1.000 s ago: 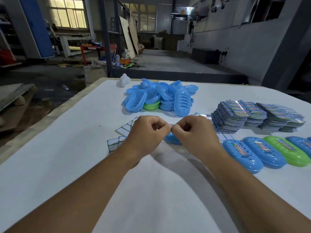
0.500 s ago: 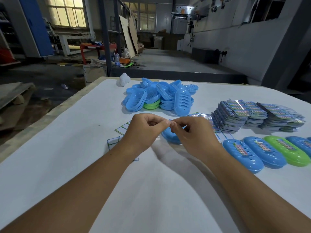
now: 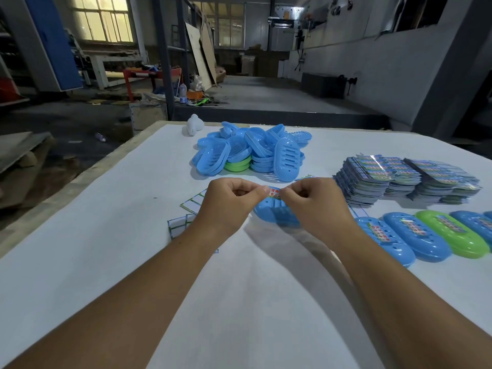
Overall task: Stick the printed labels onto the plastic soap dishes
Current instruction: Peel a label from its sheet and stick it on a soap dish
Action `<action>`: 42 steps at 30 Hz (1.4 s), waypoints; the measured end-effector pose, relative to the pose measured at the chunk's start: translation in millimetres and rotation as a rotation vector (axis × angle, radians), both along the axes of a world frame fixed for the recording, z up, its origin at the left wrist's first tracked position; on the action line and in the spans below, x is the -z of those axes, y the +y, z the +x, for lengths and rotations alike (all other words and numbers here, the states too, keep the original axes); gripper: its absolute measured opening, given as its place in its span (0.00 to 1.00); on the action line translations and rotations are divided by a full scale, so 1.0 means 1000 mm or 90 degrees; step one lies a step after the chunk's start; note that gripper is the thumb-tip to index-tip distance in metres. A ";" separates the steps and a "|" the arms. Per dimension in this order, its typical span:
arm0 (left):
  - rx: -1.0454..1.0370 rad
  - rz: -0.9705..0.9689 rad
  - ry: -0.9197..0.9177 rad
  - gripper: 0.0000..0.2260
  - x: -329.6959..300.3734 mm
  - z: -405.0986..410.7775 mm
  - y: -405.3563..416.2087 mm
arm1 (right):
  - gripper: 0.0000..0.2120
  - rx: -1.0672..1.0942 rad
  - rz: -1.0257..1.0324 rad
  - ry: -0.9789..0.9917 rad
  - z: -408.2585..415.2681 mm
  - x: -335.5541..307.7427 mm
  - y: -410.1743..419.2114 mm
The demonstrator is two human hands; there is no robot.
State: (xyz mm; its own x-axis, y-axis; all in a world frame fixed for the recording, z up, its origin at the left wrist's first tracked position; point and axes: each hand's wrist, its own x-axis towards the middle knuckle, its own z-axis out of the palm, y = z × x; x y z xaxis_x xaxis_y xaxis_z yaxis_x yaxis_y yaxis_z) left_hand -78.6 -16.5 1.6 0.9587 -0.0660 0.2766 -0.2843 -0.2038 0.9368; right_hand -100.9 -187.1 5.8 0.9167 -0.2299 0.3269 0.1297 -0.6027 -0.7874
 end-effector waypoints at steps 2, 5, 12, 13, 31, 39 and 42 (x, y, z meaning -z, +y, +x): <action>-0.033 -0.003 0.022 0.07 -0.001 0.004 -0.006 | 0.13 -0.002 0.037 0.001 -0.001 -0.004 -0.005; -0.070 0.008 0.060 0.08 -0.003 0.012 -0.019 | 0.13 -0.007 0.076 0.023 -0.001 -0.009 -0.014; -0.063 0.116 0.088 0.08 0.009 0.018 -0.041 | 0.20 0.023 0.009 0.141 0.000 -0.008 -0.036; -0.065 0.140 0.075 0.09 0.011 0.018 -0.041 | 0.20 0.028 -0.009 0.159 0.000 -0.007 -0.037; -0.066 0.281 0.042 0.09 0.004 0.011 -0.037 | 0.20 0.018 -0.131 0.171 0.005 -0.002 -0.034; -0.075 0.346 0.010 0.08 0.002 0.008 -0.038 | 0.17 0.047 -0.144 0.182 0.005 -0.004 -0.030; -0.086 0.364 -0.006 0.09 0.001 0.006 -0.038 | 0.18 0.068 -0.189 0.179 0.005 -0.005 -0.027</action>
State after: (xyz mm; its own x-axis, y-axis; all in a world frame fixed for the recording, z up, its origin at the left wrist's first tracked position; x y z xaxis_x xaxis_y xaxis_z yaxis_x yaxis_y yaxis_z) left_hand -73.0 -54.9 0.3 0.9666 -0.0851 0.2417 -0.2289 -0.7104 0.6655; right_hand -95.8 -213.6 10.6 0.9556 -0.2624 0.1344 -0.1409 -0.8070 -0.5736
